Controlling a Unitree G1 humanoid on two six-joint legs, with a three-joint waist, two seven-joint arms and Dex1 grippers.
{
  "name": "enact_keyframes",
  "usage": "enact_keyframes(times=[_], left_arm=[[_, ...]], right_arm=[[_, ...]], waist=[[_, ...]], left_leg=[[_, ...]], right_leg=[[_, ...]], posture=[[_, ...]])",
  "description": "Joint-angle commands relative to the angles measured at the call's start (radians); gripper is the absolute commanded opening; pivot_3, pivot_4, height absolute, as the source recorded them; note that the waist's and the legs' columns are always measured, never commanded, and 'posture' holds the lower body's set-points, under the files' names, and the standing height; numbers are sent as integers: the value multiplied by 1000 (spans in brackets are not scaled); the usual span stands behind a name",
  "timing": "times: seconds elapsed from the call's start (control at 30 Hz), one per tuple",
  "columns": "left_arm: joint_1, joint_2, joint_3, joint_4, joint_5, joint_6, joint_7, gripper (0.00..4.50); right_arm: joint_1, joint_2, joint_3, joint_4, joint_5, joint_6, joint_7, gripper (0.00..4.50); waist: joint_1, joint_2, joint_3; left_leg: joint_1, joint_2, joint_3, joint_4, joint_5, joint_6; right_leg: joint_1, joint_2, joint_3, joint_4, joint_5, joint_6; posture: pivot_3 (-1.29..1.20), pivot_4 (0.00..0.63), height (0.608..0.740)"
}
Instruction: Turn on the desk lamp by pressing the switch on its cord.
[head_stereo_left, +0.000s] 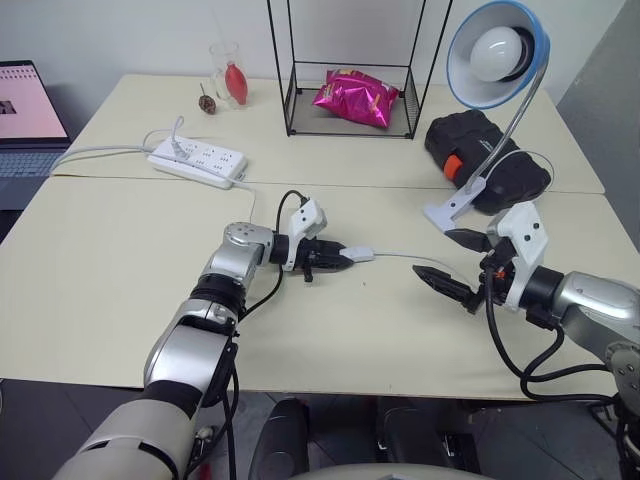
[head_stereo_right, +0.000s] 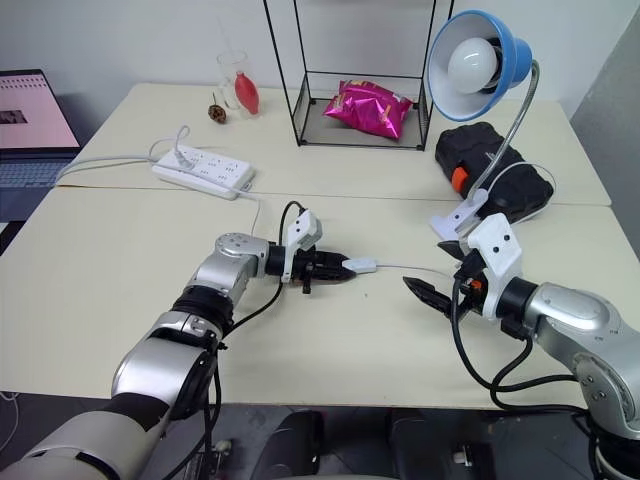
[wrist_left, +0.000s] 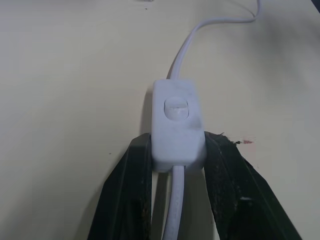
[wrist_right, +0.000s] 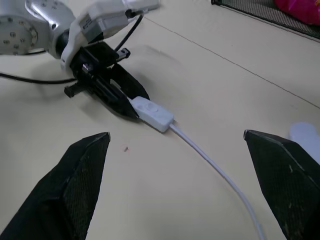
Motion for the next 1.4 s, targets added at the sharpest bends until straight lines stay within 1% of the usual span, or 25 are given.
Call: enact_keyframes(times=[0.03,0.17,0.23,0.3,0.4,0.6,0.77,0.93,1.23,1.4], left_arm=[[51,12,43,-202,-27,-27,71,1110],[135,16,51,-409,-52,33,121,1110],[170,18,50,-509,-69,84,141,1110],[192,21,49,-584,-76,127,161,1110],[215,28,47,-667,-91,190,186,1110],[228,35,43,-744,-102,279,229,1110],[231,31,31,-781,-97,344,287,1110],[228,27,30,-809,-110,412,333,1110],[206,27,43,-865,-186,568,375,1110],[201,35,36,-885,-202,598,390,1110]], right_arm=[[47,101,-44,-47,157,69,-109,4500],[94,251,-30,-29,289,78,-245,4500],[105,344,-3,2,319,59,-315,4500],[91,427,12,63,352,46,-397,4500],[27,545,10,159,388,10,-509,4500],[-80,664,24,271,465,-51,-624,4500],[-141,720,30,342,490,-107,-675,4500],[-155,751,39,373,506,-146,-703,4500],[-170,755,63,413,506,-195,-715,4500],[-177,755,73,425,514,-207,-728,4500]], waist=[[0,0,0],[-1,0,0],[-1,0,0],[-3,0,0],[-3,0,0],[-9,0,0],[-10,0,0],[-11,0,0],[-16,1,0],[-16,1,0]], left_leg=[[0,0,0,0,0,0],[0,0,0,0,0,0],[1,0,0,0,0,0],[1,1,0,1,0,0],[1,1,0,1,0,0],[1,1,1,1,0,0],[1,1,1,-1,0,0],[1,1,1,-2,0,0],[1,1,1,-2,0,0],[1,1,1,-2,0,0]], right_leg=[[0,0,0,0,1,-1],[0,0,0,0,1,-2],[0,0,1,1,0,0],[0,0,1,0,-1,2],[0,1,1,1,-1,2],[0,2,1,0,0,2],[-1,1,1,0,0,1],[-1,1,1,0,0,1],[-1,2,1,0,0,1],[-1,1,1,0,0,1]], posture=[[0,150,740],[0,150,740],[0,150,740],[0,150,740],[0,150,740],[0,150,740],[0,150,740],[0,150,740],[0,150,740],[0,150,740]])
